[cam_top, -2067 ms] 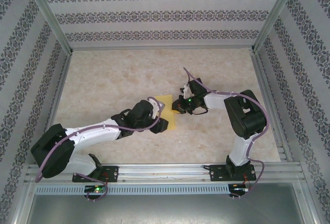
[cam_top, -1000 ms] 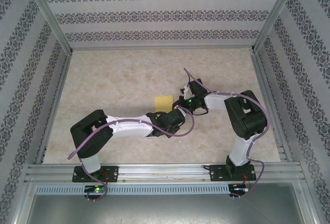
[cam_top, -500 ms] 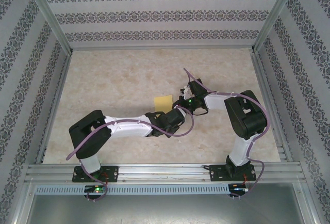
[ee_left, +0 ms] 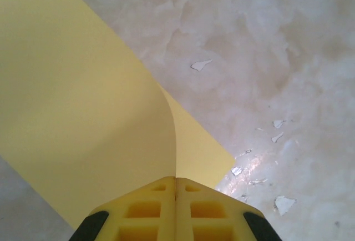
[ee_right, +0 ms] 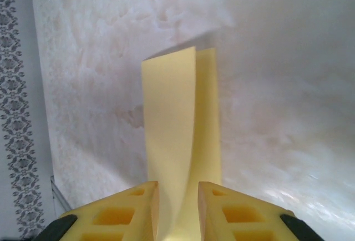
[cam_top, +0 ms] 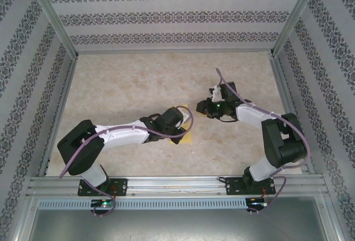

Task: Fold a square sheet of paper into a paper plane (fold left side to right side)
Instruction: Fold the triangle a second time at the center of the table.

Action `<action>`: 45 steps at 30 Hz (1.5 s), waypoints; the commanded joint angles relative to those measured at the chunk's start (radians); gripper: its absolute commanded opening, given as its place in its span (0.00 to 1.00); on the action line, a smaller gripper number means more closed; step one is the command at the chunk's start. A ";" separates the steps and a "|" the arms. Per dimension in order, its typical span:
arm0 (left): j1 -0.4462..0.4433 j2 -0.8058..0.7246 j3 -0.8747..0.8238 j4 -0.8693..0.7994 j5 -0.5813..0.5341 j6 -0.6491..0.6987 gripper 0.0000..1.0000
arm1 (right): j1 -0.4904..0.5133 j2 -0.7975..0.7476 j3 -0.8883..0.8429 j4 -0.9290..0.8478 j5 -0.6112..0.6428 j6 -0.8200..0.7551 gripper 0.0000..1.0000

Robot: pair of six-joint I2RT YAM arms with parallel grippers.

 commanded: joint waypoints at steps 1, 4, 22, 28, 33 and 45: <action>0.066 -0.025 -0.051 0.137 0.234 -0.118 0.00 | -0.008 -0.057 -0.057 -0.024 0.025 -0.051 0.24; 0.103 -0.028 -0.085 0.194 0.290 -0.167 0.00 | -0.003 -0.086 -0.098 -0.020 -0.004 -0.056 0.16; 0.203 -0.018 -0.136 0.242 0.414 -0.255 0.00 | 0.267 -0.064 -0.267 0.208 0.075 0.130 0.00; 0.204 -0.005 -0.134 0.236 0.409 -0.244 0.00 | 0.313 -0.009 -0.248 0.215 0.096 0.140 0.00; 0.206 -0.007 -0.130 0.212 0.390 -0.225 0.00 | 0.330 0.018 -0.248 0.192 0.125 0.148 0.00; 0.253 0.009 -0.129 0.161 0.423 -0.180 0.00 | 0.329 0.032 -0.261 0.132 0.141 0.120 0.00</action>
